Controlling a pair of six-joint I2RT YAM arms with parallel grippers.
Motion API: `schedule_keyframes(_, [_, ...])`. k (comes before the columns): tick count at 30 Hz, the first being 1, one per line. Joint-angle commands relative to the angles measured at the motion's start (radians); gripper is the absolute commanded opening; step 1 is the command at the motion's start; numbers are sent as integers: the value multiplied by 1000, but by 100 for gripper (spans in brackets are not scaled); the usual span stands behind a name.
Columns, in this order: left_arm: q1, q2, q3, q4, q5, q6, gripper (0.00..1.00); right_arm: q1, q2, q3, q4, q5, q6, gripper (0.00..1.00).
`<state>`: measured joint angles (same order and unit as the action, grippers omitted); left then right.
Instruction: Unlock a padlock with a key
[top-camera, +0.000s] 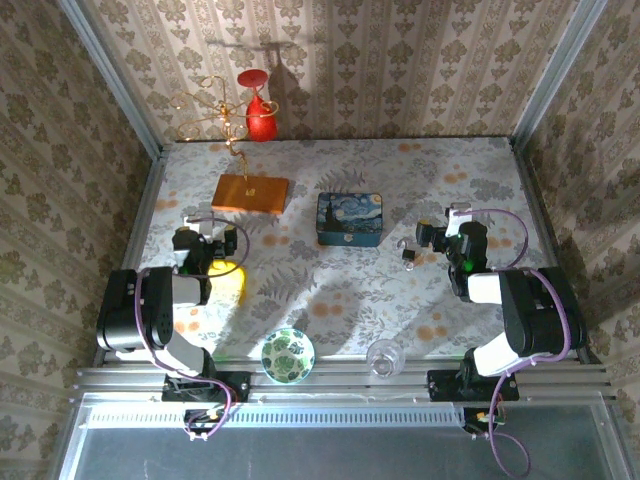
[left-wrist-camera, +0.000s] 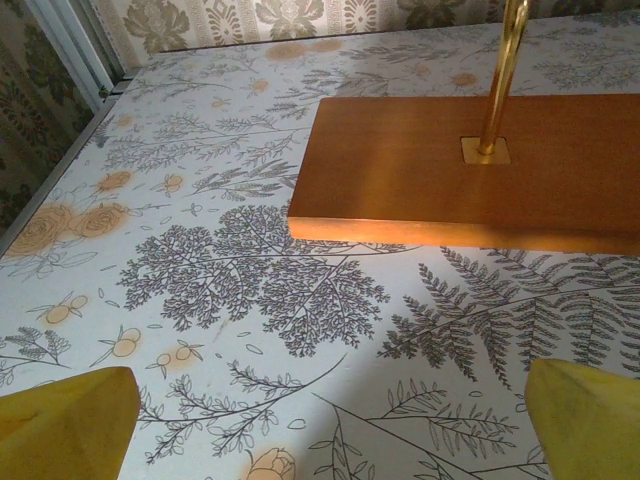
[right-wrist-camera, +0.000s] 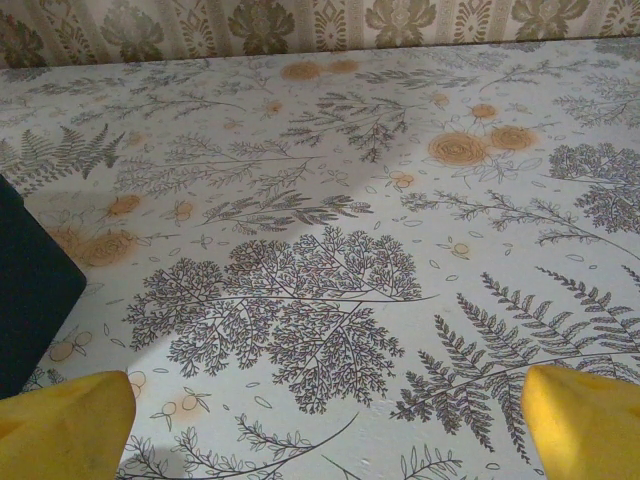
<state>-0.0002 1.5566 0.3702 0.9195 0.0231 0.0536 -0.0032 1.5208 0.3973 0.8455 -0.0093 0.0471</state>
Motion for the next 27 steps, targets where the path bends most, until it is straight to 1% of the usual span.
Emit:
schedule_keyframes(1, [-7,-3,21,2,12,22,100,-4,7,14,-2,-15,-18,100])
schedule_keyframes(24, [-7,-2,21,4,12,22,100,-4,7,14,-2,-17,-18,100])
schedule_keyframes(27, [-8,-2,17,11,25,28,100,-4,7,14,-2,-15,-18,100])
